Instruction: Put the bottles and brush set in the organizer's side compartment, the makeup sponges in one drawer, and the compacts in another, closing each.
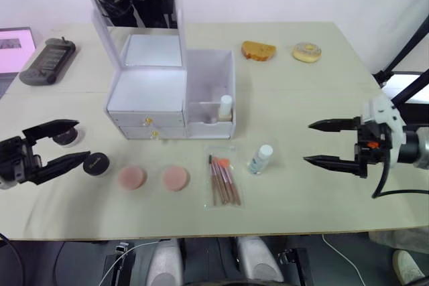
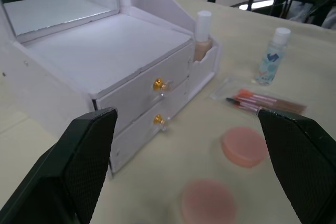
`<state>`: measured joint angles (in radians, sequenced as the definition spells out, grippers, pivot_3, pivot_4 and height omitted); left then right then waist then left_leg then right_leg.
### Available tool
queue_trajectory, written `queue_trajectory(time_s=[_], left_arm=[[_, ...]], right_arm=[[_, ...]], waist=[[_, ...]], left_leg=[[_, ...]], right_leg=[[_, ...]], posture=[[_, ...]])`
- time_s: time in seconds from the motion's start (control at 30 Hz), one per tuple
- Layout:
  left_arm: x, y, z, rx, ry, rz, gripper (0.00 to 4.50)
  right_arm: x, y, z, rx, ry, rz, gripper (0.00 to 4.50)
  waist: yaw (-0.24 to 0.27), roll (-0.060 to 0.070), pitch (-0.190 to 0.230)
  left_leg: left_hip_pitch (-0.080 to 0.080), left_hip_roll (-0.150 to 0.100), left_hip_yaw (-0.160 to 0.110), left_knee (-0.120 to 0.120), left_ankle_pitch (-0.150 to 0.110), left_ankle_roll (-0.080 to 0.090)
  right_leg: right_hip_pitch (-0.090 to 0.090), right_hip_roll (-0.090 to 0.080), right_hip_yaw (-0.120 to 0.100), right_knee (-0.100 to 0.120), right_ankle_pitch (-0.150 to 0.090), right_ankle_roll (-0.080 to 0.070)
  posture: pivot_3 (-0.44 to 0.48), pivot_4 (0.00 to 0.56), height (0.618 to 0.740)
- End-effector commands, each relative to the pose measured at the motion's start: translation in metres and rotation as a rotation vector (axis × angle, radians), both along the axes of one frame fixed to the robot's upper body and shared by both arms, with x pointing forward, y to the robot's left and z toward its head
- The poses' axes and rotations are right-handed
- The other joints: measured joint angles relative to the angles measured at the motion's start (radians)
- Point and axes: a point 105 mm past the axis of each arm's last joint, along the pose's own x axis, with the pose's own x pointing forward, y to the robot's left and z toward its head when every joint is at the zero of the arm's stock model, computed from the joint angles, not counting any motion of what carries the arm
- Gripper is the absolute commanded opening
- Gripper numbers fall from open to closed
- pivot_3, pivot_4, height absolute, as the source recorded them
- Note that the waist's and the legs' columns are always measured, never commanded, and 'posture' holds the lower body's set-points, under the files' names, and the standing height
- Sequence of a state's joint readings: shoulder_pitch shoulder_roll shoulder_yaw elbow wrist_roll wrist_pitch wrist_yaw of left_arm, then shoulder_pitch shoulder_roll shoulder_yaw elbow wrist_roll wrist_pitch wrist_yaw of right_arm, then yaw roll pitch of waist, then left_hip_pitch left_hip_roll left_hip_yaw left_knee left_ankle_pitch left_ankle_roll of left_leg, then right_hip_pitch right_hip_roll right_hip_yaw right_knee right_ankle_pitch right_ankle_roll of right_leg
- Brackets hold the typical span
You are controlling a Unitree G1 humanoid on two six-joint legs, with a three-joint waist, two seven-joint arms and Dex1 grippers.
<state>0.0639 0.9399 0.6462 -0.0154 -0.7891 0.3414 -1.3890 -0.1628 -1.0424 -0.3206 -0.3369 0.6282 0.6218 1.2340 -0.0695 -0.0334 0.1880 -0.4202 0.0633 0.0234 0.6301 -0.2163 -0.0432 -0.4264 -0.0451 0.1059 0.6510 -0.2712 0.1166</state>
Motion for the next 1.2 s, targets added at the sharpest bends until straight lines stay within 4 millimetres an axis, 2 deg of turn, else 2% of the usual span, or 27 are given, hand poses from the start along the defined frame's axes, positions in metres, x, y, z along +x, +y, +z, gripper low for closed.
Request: queue_trajectory(time_s=[0.03, 0.3, 0.73, 0.77, 0.8, 1.17, 1.2], left_arm=[[0.003, -0.001, 0.005, 0.023, -0.016, -0.006, 4.50], [0.007, -0.004, 0.004, 0.022, -0.036, -0.012, 4.50], [0.001, -0.011, 0.007, 0.045, -0.039, -0.047, 4.50], [0.000, -0.012, 0.006, 0.049, -0.035, -0.053, 4.50], [0.000, -0.012, 0.006, 0.051, -0.033, -0.057, 4.50], [0.001, -0.015, 0.005, 0.046, -0.034, -0.061, 4.50], [0.002, -0.015, 0.005, 0.045, -0.035, -0.060, 4.50]], right_arm=[[0.000, 0.016, 0.011, 0.023, -0.065, 0.014, 4.48], [0.004, 0.046, -0.009, 0.082, -0.039, 0.041, 4.48], [0.013, 0.055, -0.031, 0.093, -0.005, 0.039, 4.48], [0.014, 0.055, -0.033, 0.091, -0.005, 0.038, 3.93], [0.014, 0.056, -0.034, 0.086, -0.004, 0.040, 3.71], [0.011, 0.066, -0.030, 0.098, 0.005, 0.061, 3.71], [0.011, 0.066, -0.029, 0.101, 0.003, 0.060, 3.45]], waist=[[-0.001, 0.000, 0.000], [0.000, -0.001, 0.000], [0.000, -0.001, 0.000], [0.000, -0.001, 0.000], [0.000, -0.001, 0.000], [0.000, -0.001, 0.000], [0.000, -0.001, 0.000]], left_leg=[[0.000, 0.000, 0.000, 0.000, 0.000, 0.000], [-0.001, 0.000, 0.000, 0.000, 0.000, 0.000], [-0.001, 0.000, 0.000, 0.000, 0.000, 0.000], [-0.001, 0.000, 0.000, 0.000, 0.000, 0.000], [-0.001, 0.000, 0.000, 0.000, 0.000, 0.000], [-0.001, 0.000, 0.000, 0.000, 0.000, 0.000], [-0.001, 0.000, 0.000, 0.000, 0.000, 0.000]], right_leg=[[0.000, 0.000, 0.000, 0.000, 0.000, 0.000], [0.000, 0.000, 0.000, -0.001, 0.000, 0.000], [0.000, 0.000, 0.000, -0.001, 0.000, 0.000], [0.000, 0.000, 0.000, -0.001, 0.000, 0.000], [0.000, 0.000, 0.000, -0.001, 0.000, 0.000], [0.000, 0.000, 0.000, -0.001, 0.000, 0.000], [0.000, 0.000, 0.000, -0.001, 0.000, 0.000]], posture=[[0.000, 0.150, 0.740], [0.000, 0.150, 0.740], [0.000, 0.150, 0.740], [0.000, 0.150, 0.740], [0.000, 0.150, 0.740], [0.000, 0.150, 0.740], [0.000, 0.150, 0.740]])
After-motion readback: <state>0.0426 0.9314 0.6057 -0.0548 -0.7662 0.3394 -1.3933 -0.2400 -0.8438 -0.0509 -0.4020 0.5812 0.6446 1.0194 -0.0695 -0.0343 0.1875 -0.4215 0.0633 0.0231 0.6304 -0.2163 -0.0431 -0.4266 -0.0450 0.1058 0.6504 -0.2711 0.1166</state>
